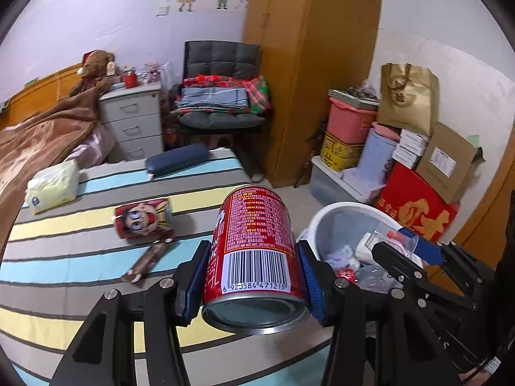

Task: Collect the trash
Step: 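Carry the red can and red cup over the white bin with both tools, then open both tools to drop the can and cup into the bin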

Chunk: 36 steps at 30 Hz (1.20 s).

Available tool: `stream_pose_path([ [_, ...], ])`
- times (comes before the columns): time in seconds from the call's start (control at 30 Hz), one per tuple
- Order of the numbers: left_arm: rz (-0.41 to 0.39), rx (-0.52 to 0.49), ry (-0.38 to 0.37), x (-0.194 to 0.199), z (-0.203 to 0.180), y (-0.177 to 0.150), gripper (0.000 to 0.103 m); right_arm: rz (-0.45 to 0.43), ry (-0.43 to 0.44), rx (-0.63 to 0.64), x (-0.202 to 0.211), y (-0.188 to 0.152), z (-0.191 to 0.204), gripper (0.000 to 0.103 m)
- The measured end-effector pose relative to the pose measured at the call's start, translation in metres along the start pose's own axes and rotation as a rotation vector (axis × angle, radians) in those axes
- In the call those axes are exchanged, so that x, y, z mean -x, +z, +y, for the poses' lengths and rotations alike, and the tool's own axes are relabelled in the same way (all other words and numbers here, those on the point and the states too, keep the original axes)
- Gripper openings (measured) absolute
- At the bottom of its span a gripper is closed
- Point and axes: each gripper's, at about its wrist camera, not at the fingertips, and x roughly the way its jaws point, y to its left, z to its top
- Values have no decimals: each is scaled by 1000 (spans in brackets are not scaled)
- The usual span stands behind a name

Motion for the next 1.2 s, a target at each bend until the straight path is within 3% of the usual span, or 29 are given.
stream_pose_path([
  [0.5,64,-106,-119,-37,-83,-1,53,-5,-121,-67,11,-3,-57,45],
  [0.87,157,-164,-167,-86,-126,-15,53,70,-158,-112,-3,-14,-99,45],
  [1.2,263,-178,-185,-128,-142,-28,53,166,-168,-114,-27,-23,-116,45],
])
